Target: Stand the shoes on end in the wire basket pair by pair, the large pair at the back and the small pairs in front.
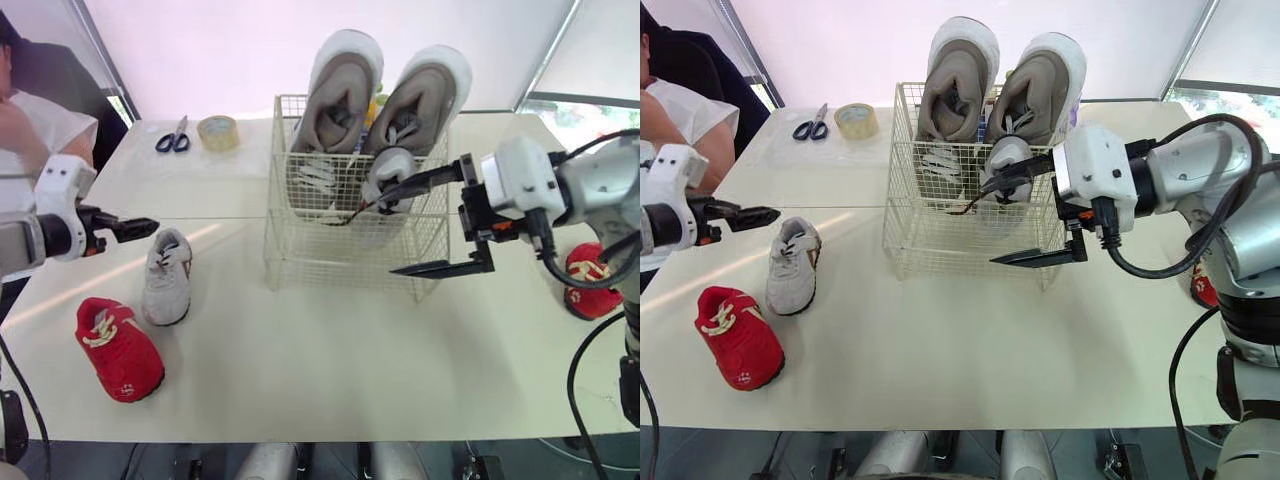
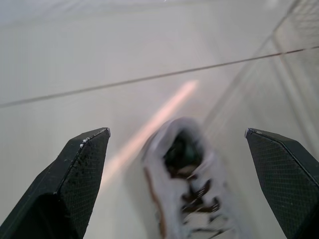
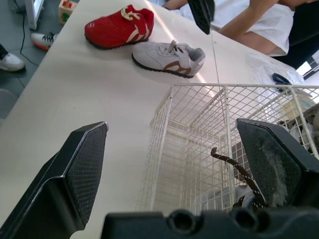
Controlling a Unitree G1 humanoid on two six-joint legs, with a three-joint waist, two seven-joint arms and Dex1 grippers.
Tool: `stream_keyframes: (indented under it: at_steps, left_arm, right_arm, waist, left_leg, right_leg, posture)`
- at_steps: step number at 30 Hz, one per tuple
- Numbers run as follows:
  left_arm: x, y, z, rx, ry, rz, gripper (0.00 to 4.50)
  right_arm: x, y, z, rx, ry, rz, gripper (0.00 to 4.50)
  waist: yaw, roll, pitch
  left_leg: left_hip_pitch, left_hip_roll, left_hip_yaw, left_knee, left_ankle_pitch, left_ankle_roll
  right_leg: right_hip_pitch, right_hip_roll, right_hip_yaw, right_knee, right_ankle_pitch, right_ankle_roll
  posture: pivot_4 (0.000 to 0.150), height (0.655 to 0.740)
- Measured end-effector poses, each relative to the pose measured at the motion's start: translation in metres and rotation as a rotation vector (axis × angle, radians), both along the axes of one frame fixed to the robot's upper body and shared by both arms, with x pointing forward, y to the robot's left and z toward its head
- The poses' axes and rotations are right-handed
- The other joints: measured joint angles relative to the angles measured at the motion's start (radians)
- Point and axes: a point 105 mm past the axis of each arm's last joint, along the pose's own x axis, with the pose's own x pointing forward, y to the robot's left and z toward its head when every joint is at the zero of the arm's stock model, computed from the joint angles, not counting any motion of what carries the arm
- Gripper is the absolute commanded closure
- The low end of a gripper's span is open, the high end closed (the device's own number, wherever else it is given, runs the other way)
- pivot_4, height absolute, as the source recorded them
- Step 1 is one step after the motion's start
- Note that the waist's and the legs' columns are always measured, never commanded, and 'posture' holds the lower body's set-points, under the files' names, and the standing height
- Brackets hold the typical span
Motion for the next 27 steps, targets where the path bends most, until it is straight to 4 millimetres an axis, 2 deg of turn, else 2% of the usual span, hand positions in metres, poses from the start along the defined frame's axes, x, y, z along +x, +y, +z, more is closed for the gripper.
stream_keyframes:
  at_steps: [4,9,14,17,20,27]
  left_arm:
    - [0.003,0.012,-0.017,-0.050,0.031,0.042,0.00]
    - [0.019,-0.002,-0.058,-0.133,0.099,0.010,0.00]
    - [0.036,-0.012,-0.063,-0.129,0.089,-0.034,0.00]
    - [0.043,-0.014,-0.076,-0.111,0.105,-0.037,0.00]
    - [0.048,-0.013,-0.079,-0.078,0.100,-0.041,0.87]
    - [0.054,-0.010,-0.080,-0.054,0.096,-0.041,4.33]
  right_arm:
    - [0.000,0.001,0.002,0.002,-0.005,-0.002,0.05]
    - [-0.001,0.001,0.005,0.004,-0.007,-0.009,0.05]
    - [-0.002,-0.001,0.006,-0.007,-0.001,-0.035,0.05]
    - [-0.003,-0.001,0.006,-0.013,-0.007,-0.043,0.05]
    - [-0.003,-0.001,0.008,-0.005,-0.005,-0.051,0.00]
    - [-0.005,-0.003,0.011,0.003,-0.021,-0.070,0.00]
  waist:
    - [0.000,0.000,0.000]
    - [-0.001,-0.001,0.000]
    - [-0.002,-0.002,0.000]
    - [-0.003,-0.002,0.000]
    - [-0.003,-0.002,0.000]
    - [-0.003,-0.002,-0.001]
  left_leg:
    - [0.000,0.000,0.000,0.000,0.000,0.000]
    - [0.000,0.000,0.000,0.000,0.000,0.000]
    - [-0.001,0.000,0.000,0.000,0.000,0.000]
    - [-0.001,0.000,0.000,0.000,0.000,0.000]
    - [-0.001,0.000,0.000,0.000,0.000,0.000]
    - [0.000,0.000,0.000,0.000,0.000,0.000]
  right_leg:
    - [0.000,0.000,0.000,0.000,0.000,0.000]
    - [0.001,0.000,0.000,0.000,0.000,0.000]
    - [0.001,0.000,0.000,0.000,0.000,0.000]
    - [0.001,-0.001,0.000,0.000,0.000,0.000]
    - [0.001,-0.001,0.000,0.000,0.000,0.000]
    - [0.001,-0.001,0.000,0.001,0.000,0.000]
  posture:
    - [0.150,0.7400]
    - [0.150,0.7400]
    - [0.150,0.7400]
    - [0.150,0.7400]
    - [0.150,0.7400]
    - [0.150,0.7400]
